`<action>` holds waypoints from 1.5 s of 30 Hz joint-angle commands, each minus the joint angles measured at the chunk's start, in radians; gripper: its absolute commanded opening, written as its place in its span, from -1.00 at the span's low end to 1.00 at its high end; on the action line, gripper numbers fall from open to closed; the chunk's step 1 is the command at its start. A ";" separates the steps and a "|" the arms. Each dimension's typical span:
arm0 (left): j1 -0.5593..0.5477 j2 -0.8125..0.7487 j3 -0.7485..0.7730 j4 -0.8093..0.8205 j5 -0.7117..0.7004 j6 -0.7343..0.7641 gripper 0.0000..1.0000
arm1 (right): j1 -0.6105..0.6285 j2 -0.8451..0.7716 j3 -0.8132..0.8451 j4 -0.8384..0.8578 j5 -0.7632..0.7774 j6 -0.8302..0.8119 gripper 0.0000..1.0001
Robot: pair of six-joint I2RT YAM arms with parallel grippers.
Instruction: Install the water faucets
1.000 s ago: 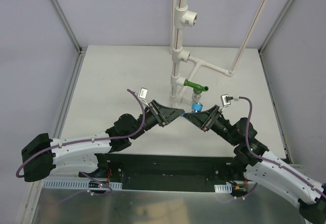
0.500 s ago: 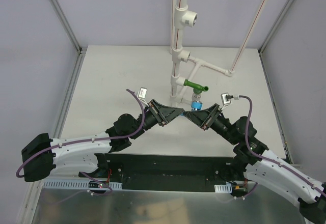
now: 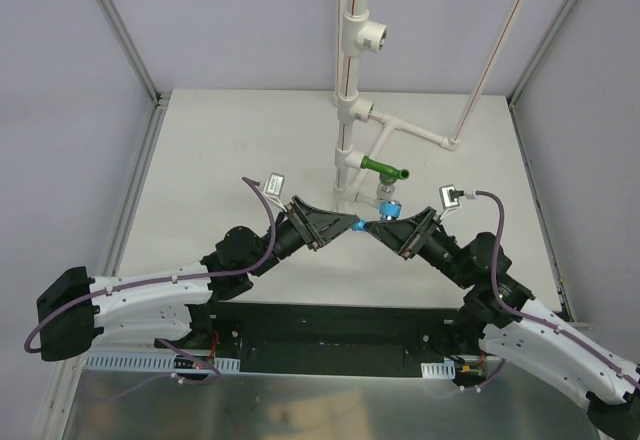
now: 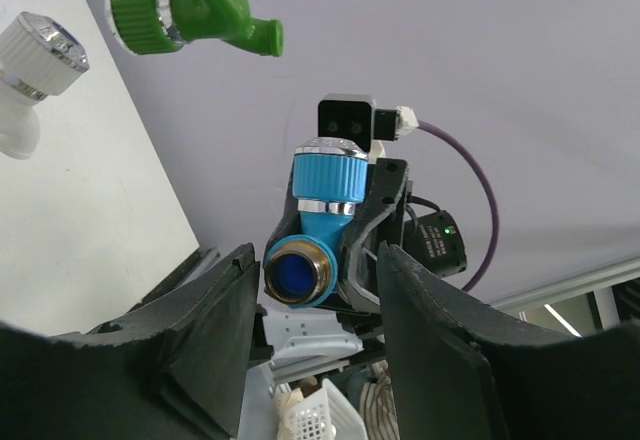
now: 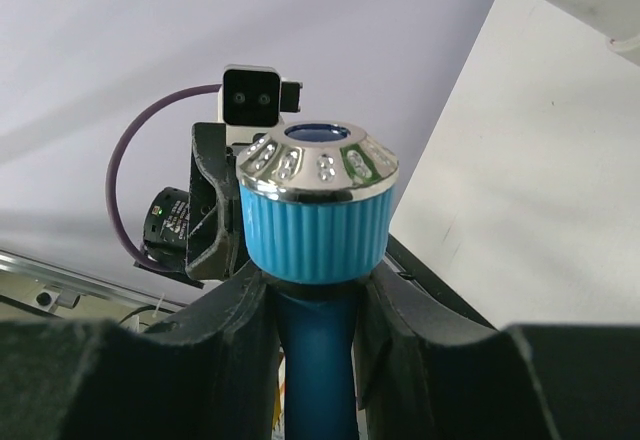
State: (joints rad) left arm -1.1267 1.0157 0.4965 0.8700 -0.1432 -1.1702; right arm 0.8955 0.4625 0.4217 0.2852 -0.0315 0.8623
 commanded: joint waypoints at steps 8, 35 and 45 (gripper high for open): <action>-0.010 -0.077 -0.001 -0.005 -0.032 0.006 0.01 | 0.006 -0.022 0.029 0.042 0.019 -0.016 -1.00; -0.008 -0.006 0.008 0.038 0.014 -0.025 -1.00 | 0.006 -0.028 0.003 0.063 0.025 0.000 -1.00; -0.008 0.021 0.016 0.041 0.056 -0.032 -1.00 | 0.008 -0.007 0.002 0.057 -0.015 -0.002 -0.25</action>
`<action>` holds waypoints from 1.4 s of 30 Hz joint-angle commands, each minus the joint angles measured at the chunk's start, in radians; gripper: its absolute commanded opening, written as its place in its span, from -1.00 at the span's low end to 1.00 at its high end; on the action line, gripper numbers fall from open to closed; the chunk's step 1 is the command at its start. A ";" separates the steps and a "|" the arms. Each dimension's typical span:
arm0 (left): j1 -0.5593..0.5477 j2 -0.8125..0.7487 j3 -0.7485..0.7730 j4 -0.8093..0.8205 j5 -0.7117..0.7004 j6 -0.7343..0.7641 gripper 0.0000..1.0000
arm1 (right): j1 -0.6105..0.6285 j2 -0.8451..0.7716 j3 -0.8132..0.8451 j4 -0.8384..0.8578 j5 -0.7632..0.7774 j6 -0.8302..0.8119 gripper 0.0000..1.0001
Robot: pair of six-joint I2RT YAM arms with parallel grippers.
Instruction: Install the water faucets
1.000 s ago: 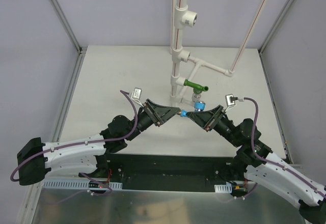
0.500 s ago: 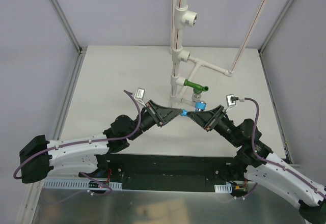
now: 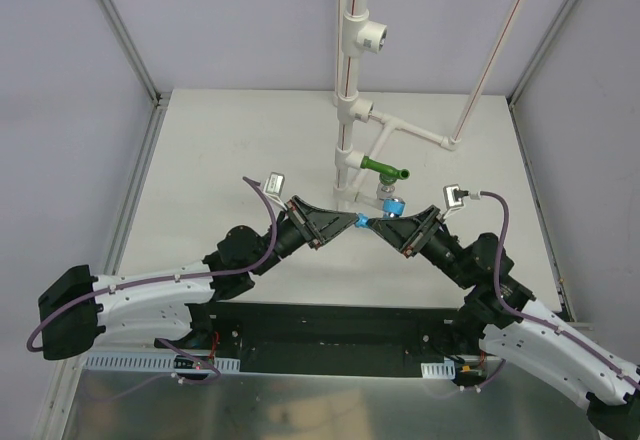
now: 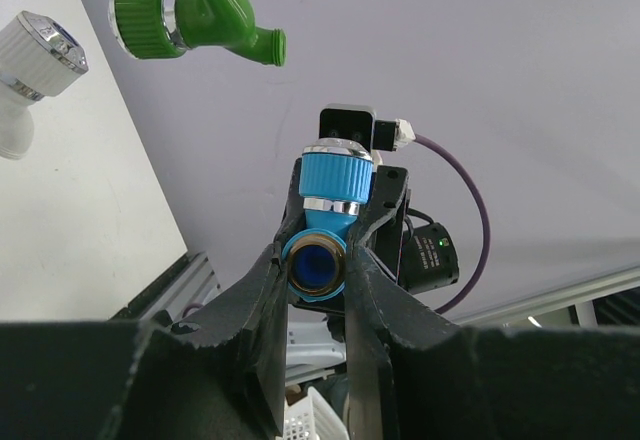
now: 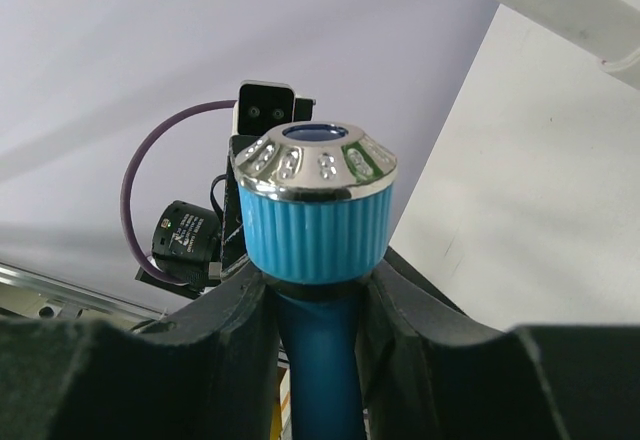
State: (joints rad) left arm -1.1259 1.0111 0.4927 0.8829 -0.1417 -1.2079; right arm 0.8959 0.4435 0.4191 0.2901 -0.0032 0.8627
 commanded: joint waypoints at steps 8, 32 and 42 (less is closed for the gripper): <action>-0.009 0.056 0.041 0.041 0.085 0.007 -1.00 | 0.008 0.008 0.004 0.055 -0.047 -0.016 -0.07; -0.009 0.052 0.030 0.062 0.094 -0.001 -1.00 | 0.008 -0.080 -0.009 0.020 0.035 -0.033 -0.22; -0.009 0.047 0.029 0.064 0.090 -0.001 -1.00 | 0.006 -0.088 -0.006 0.024 0.040 -0.037 -0.05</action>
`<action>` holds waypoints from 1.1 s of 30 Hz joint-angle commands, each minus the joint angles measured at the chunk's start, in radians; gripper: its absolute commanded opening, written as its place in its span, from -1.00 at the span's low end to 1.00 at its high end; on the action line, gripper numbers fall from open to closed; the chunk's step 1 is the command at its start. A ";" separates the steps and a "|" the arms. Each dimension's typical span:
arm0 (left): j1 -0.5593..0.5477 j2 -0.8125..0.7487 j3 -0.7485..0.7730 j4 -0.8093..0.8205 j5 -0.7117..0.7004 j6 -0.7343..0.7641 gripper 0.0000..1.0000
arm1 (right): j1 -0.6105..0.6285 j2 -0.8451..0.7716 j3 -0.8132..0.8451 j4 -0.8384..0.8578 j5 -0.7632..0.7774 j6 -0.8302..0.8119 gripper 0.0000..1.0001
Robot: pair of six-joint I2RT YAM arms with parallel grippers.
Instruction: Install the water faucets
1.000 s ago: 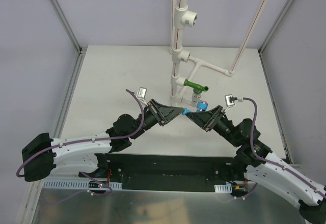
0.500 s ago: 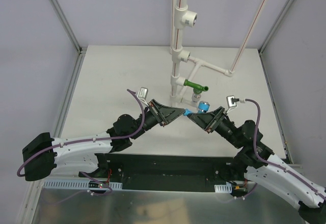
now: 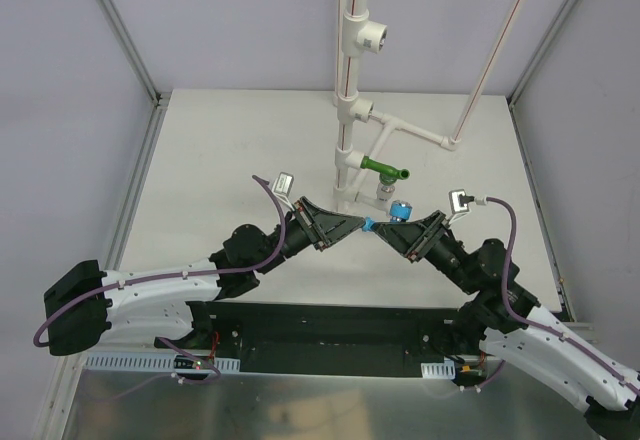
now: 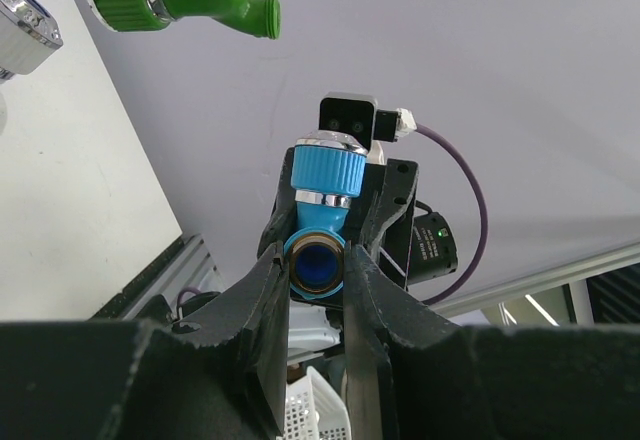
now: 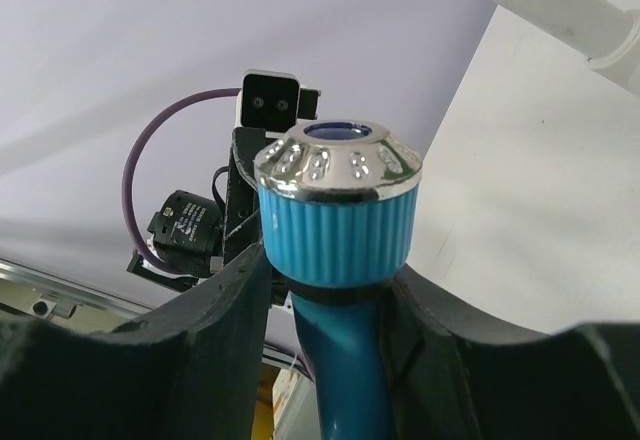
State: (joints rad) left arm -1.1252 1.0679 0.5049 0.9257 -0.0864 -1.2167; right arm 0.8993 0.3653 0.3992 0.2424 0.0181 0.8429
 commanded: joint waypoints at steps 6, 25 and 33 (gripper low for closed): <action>-0.010 -0.006 0.012 0.024 0.033 0.008 -1.00 | 0.004 -0.005 0.012 0.072 0.010 -0.018 -0.60; 0.011 -0.198 0.000 -0.433 -0.128 0.229 0.28 | 0.004 -0.060 0.062 -0.236 0.210 -0.117 -1.00; 0.109 -0.181 0.060 -0.665 -0.128 0.397 0.35 | 0.003 0.032 0.110 -0.356 0.309 -0.269 -1.00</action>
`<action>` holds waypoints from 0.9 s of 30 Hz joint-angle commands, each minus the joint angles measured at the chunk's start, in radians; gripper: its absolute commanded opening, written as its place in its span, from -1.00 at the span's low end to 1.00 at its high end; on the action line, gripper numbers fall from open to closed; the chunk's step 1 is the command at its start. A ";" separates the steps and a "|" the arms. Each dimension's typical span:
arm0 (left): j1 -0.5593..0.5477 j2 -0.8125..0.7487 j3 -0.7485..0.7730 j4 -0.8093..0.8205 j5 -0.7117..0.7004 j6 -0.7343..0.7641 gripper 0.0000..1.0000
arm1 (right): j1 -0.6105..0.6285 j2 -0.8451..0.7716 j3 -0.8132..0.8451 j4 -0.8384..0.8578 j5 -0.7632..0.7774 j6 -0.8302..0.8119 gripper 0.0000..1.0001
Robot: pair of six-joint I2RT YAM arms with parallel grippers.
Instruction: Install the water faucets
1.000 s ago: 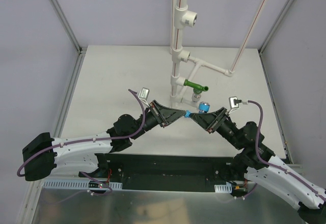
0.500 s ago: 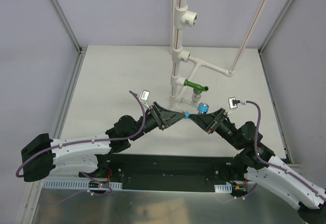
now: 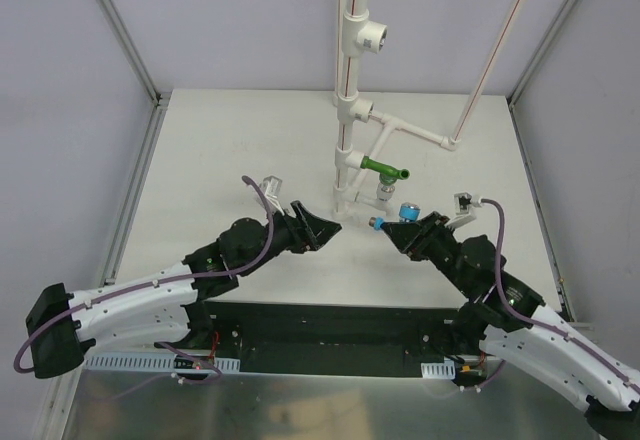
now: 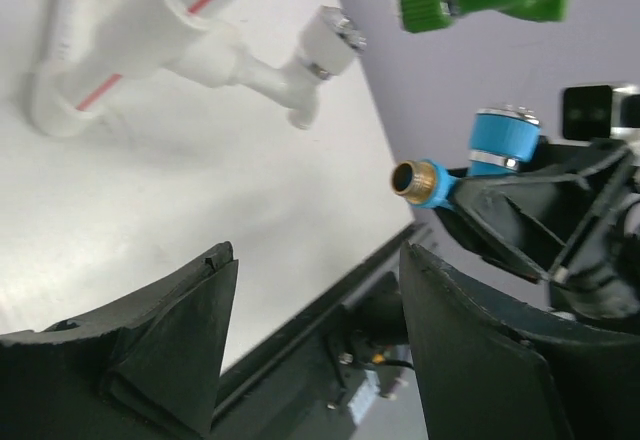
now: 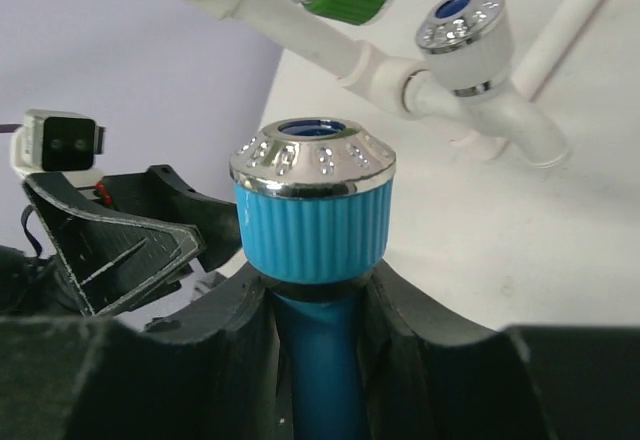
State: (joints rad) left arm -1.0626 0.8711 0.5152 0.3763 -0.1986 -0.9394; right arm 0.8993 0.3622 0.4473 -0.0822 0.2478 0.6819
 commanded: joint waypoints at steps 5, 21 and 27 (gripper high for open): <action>0.121 0.080 0.054 -0.090 0.039 0.128 0.57 | 0.004 0.072 -0.001 0.074 0.183 -0.204 -1.00; 0.165 0.108 0.046 -0.111 0.146 0.274 0.75 | 0.001 0.274 -0.090 0.432 0.392 -0.429 -1.00; 0.164 0.114 0.042 -0.200 0.009 0.379 0.98 | 0.001 0.219 -0.088 0.355 0.413 -0.409 -1.00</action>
State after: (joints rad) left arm -0.9020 0.9817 0.5289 0.2440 -0.1013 -0.6804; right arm 0.9028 0.6258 0.3313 0.2512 0.5949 0.2840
